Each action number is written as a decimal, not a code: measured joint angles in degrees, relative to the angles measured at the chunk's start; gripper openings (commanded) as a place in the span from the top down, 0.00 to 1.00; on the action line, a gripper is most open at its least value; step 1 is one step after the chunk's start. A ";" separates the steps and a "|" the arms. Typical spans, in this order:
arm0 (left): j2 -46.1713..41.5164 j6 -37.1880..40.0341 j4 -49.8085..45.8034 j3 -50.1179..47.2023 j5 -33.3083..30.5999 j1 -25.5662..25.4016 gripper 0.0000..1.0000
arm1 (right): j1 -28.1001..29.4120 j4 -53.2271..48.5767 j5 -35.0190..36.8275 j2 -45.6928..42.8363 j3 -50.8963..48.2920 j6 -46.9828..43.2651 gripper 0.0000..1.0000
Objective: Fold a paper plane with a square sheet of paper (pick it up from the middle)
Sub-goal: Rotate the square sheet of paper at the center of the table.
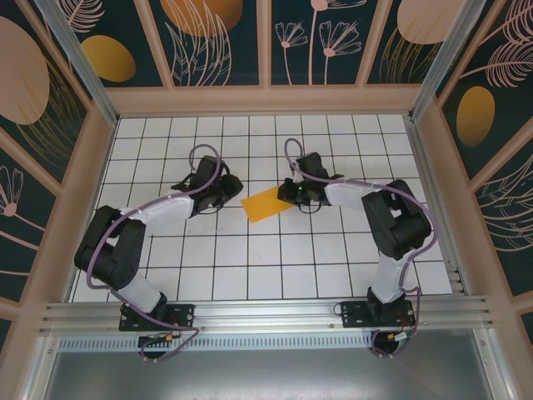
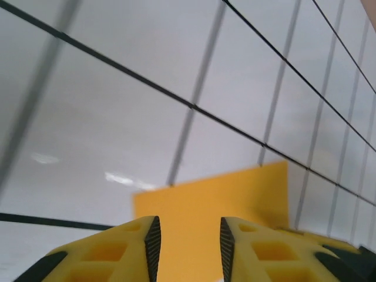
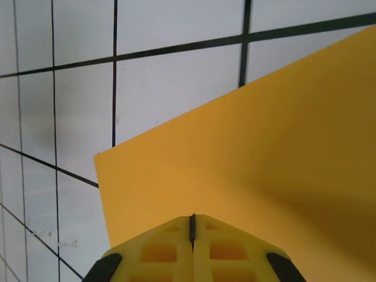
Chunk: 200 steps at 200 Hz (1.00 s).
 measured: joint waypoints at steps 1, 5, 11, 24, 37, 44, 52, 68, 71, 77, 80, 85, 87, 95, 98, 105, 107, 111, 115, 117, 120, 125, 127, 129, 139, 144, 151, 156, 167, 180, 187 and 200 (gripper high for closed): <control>-0.07 0.11 -0.11 -0.02 -0.11 0.09 0.56 | 0.09 -0.11 0.09 0.11 0.11 -0.02 1.00; -0.44 0.61 -0.68 -0.17 -0.70 0.70 0.54 | 0.68 -0.66 0.44 0.94 0.98 -0.04 1.00; -1.01 1.20 -1.42 -0.48 -1.53 1.33 0.48 | 1.44 -1.40 0.98 2.03 2.25 0.02 1.00; -2.38 1.88 -2.78 -1.70 -3.41 2.08 0.39 | 3.02 -3.21 1.92 4.39 5.22 -0.02 1.00; -3.80 2.34 -3.65 -3.32 -4.96 2.16 0.31 | 4.63 -4.74 2.71 6.71 8.37 -0.13 1.00; -4.44 2.58 -4.26 -4.04 -5.79 2.21 0.28 | 5.49 -5.70 2.99 7.74 9.92 -0.20 1.00; -5.07 2.73 -4.92 -4.66 -6.60 2.29 0.24 | 6.38 -6.69 3.30 8.76 11.56 -0.26 1.00; -5.97 3.45 -6.14 -5.22 -8.52 2.82 0.14 | 8.00 -8.70 4.22 10.80 14.75 -0.50 1.00; -6.10 4.04 -6.29 -5.25 -8.90 2.91 0.12 | 8.26 -9.03 4.35 11.15 15.19 -0.59 1.00; -6.36 4.48 -6.51 -5.27 -9.64 3.02 0.09 | 8.72 -9.55 4.63 11.63 15.89 -0.66 1.00; -6.47 4.39 -6.54 -5.27 -9.99 3.10 0.08 | 8.98 -9.84 4.85 11.87 16.17 -0.66 1.00; -6.73 4.94 -6.62 -5.31 -10.71 3.23 0.06 | 9.33 -10.25 5.18 12.15 16.52 -0.66 1.00; -6.84 4.85 -6.67 -5.31 -11.02 3.26 0.05 | 9.46 -10.54 5.27 12.24 16.68 -0.70 1.00; -7.32 5.31 -6.82 -5.40 -12.00 3.32 0.02 | 9.88 -11.15 5.73 12.52 17.05 -0.70 1.00; -7.52 5.77 -6.91 -5.44 -12.48 3.37 0.01 | 9.94 -11.41 5.90 12.57 17.29 -0.72 1.00; -7.93 6.12 -6.95 -5.62 -13.22 3.54 0.02 | 10.19 -12.22 5.99 12.68 17.94 -0.79 1.00; -8.04 6.10 -6.95 -5.68 -13.49 3.56 0.01 | 10.23 -12.48 6.05 12.74 18.21 -0.83 1.00; -8.24 6.27 -6.99 -5.77 -13.88 3.58 0.01 | 10.29 -12.94 6.23 12.96 18.73 -0.87 1.00; -8.37 6.40 -7.10 -5.84 -14.14 3.63 0.02 | 10.34 -13.20 6.38 13.16 19.19 -0.92 1.00; -8.44 6.45 -7.13 -5.88 -14.29 3.67 0.02 | 10.36 -13.31 6.49 13.31 19.47 -0.92 1.00; -8.52 6.60 -7.17 -5.90 -14.51 3.69 0.02 | 10.45 -13.60 6.51 13.51 19.87 -1.01 1.00; -8.61 6.78 -7.34 -5.92 -14.95 3.80 0.02 | 10.56 -14.08 6.84 13.92 20.63 -1.07 1.00; -8.61 6.88 -7.37 -5.92 -15.08 3.85 0.01 | 10.60 -14.27 6.95 14.12 20.96 -1.11 1.00; -8.61 6.95 -7.37 -5.95 -15.26 3.87 0.01 | 10.64 -14.43 7.06 14.29 21.27 -1.11 1.00; -8.61 7.28 -7.43 -5.95 -15.78 4.09 0.02 | 10.95 -15.47 7.45 15.23 22.84 -1.25 1.00; -8.61 7.37 -7.52 -5.95 -16.15 4.22 0.02 | 11.13 -15.93 7.54 15.76 23.65 -1.33 1.00; -8.61 7.56 -7.65 -5.95 -16.59 4.33 0.01 | 11.32 -16.33 7.87 16.20 24.48 -1.55 1.00; -8.61 7.72 -7.76 -5.95 -16.85 4.42 0.02 | 11.47 -16.57 8.04 16.41 24.94 -1.64 1.00; -8.61 7.91 -8.02 -5.95 -17.27 4.66 0.01 | 11.74 -17.09 8.39 16.83 25.75 -1.90 1.00; -8.61 8.02 -8.26 -5.92 -17.73 4.87 0.02 | 11.89 -17.75 8.57 17.20 26.40 -2.14 1.00; -8.61 8.11 -8.44 -5.92 -17.88 4.98 0.01 | 11.93 -18.14 8.57 17.31 26.69 -2.19 1.00; -8.61 8.11 -8.70 -5.88 -17.88 5.14 0.02 | 11.93 -18.47 8.41 17.55 26.99 -2.56 1.00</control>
